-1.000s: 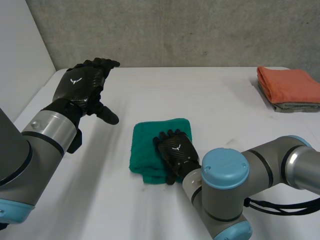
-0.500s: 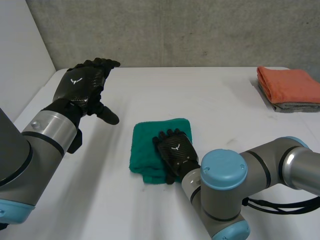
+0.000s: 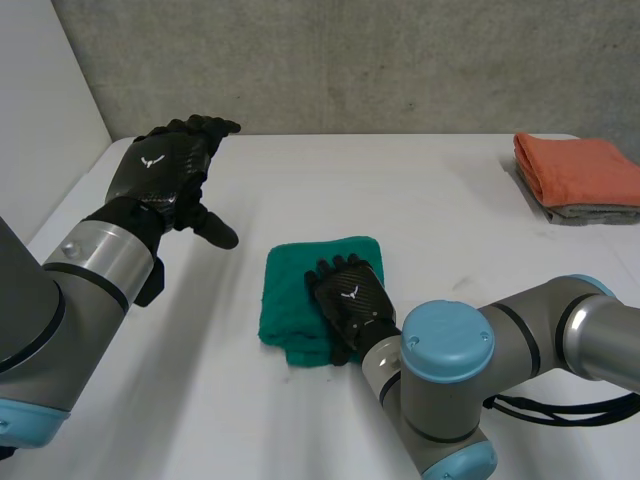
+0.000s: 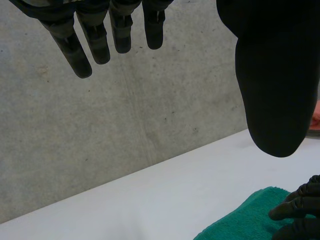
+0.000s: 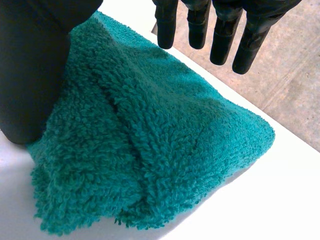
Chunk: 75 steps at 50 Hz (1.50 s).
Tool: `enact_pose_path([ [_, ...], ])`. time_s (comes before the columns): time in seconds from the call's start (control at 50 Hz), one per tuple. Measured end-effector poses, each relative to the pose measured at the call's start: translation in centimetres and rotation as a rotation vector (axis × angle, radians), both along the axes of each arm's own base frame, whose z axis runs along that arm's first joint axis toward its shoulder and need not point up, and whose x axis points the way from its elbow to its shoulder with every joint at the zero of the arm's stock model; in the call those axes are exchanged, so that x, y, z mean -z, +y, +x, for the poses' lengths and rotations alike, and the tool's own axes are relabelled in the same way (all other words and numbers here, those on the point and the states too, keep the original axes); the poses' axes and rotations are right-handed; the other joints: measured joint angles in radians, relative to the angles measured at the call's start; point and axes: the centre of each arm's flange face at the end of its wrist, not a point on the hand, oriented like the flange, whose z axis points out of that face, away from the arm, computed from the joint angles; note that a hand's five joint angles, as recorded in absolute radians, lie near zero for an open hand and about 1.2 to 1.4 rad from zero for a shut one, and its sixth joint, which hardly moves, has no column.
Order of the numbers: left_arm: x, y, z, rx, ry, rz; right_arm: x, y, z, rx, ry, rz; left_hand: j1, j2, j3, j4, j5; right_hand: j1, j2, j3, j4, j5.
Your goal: Fold the laundry.
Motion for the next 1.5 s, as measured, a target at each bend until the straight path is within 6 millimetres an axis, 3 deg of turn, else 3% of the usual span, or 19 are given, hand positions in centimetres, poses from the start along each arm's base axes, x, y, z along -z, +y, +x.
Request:
enact_pose_path([
  [1.06,0.01,-0.01,-0.07,0.002,0.003,-0.004,0.01,-0.24,0.21,-0.003,-0.001,-0.032,0.000,0.000,0.000,0.000,0.000,0.000,0.002,0.002,0.000,0.003],
  [1.5,0.01,0.01,-0.08,0.002,0.003,-0.004,0.00,-0.27,0.24,-0.003,-0.005,-0.037,0.000,0.000,0.000,0.000,0.000,0.156,0.186,0.194,0.177,0.144],
])
